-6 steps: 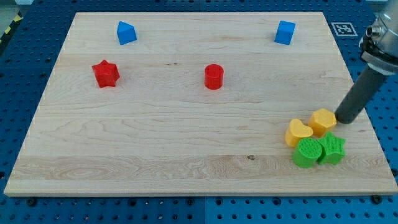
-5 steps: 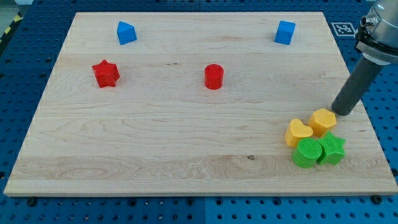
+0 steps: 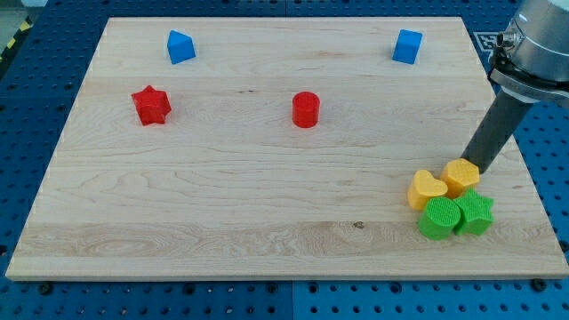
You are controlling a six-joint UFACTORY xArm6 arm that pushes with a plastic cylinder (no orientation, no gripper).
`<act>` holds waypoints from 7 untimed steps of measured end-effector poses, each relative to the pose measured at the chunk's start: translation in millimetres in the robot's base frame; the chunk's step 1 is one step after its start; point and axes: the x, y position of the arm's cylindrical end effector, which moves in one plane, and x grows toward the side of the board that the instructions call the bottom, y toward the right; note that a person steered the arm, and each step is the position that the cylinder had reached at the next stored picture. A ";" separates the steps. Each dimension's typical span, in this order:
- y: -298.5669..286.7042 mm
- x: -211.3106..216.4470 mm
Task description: Slightly move the red circle towards the bottom side
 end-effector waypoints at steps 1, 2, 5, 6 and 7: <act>0.0 7.1; -1.9 0.2; -26.5 -47.4; -44.0 -88.6; -48.7 -124.7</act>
